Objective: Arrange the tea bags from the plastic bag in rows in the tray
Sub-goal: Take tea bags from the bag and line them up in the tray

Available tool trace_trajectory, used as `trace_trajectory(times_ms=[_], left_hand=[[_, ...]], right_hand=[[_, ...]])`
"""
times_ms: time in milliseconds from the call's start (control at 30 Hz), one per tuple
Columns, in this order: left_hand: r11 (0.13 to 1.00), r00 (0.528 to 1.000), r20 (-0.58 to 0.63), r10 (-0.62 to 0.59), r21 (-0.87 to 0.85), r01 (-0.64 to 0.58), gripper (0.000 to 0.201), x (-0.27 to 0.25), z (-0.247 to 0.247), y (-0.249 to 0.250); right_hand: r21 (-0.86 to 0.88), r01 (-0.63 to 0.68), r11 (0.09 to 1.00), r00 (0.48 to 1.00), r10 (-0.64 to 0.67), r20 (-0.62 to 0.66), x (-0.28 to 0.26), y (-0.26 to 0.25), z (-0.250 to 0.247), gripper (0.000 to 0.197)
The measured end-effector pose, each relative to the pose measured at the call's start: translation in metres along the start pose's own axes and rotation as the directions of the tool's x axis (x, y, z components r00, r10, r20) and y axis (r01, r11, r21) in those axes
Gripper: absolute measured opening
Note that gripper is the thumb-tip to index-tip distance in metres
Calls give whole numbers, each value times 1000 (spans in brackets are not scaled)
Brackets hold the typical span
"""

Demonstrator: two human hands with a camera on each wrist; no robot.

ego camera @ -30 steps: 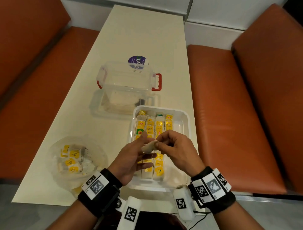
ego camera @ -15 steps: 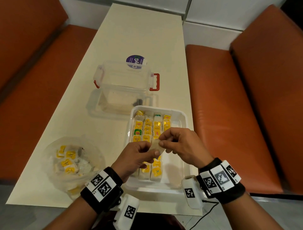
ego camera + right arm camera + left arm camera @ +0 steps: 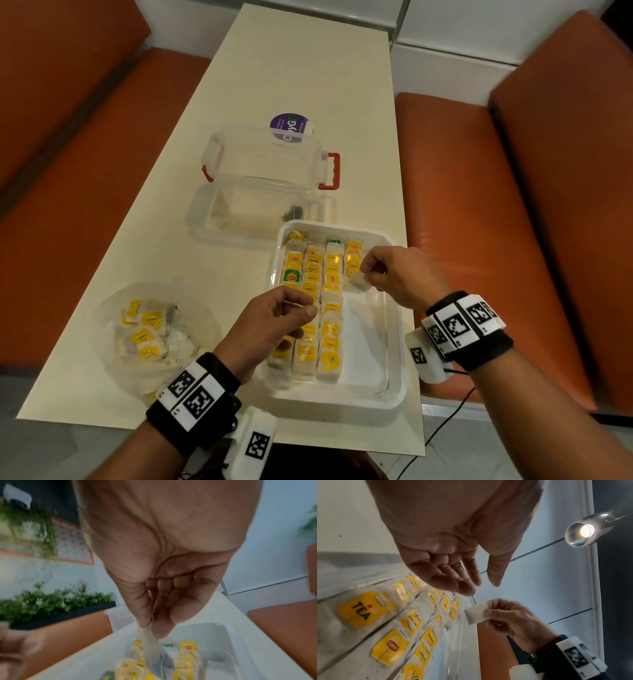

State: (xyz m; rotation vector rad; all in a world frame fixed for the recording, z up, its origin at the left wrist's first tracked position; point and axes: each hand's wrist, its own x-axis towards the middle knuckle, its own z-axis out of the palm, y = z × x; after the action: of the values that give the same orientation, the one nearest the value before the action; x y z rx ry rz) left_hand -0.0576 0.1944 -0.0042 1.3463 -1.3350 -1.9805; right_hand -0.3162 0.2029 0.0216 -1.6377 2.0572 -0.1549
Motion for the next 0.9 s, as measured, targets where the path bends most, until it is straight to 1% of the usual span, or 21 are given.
trace_trajectory(times_ms=[33, 100, 167, 267, 367, 533, 700, 900], left_hand=[[1000, 1000, -5, 3, 2, -3, 18, -2, -2, 0], [1000, 1000, -14, 8, 0, -8, 17, -4, -5, -1], [1000, 1000, -21, 6, -12, -6, 18, -7, -8, -2], [1000, 999, -32, -2, -13, 2, 17, -9, -11, -5], [1000, 999, -40, -10, -15, 9, 15, -11, -12, -5], [1000, 999, -52, -9, -18, 9, 16, -13, -16, -5], [1000, 998, -55, -14, -5, 14, 16, -14, -17, -5], [1000, 998, -59, -9, 0, 9, 15, -17, -18, -2]], right_hand=[[-44, -16, 999, 1000, 17, 26, 5, 2, 2, 19], [-108, -27, 994, 992, 40, 119, 13, 4, 7, 22], [-138, -15, 990, 975, 45, 216, 19, 2, 11, 19], [-164, -13, 986, 962, 57, 269, 29, -2, 14, 16], [-195, -50, 980, 957, 102, 271, 41, -5, 16, 14], [-216, -77, 973, 966, 126, 227, 51, -9, 19, 12], [-254, -96, 962, 970, 148, 193, 53, -11, 22, 16], [-236, -128, 963, 973, 169, 160, 56, -9, 23, 10]])
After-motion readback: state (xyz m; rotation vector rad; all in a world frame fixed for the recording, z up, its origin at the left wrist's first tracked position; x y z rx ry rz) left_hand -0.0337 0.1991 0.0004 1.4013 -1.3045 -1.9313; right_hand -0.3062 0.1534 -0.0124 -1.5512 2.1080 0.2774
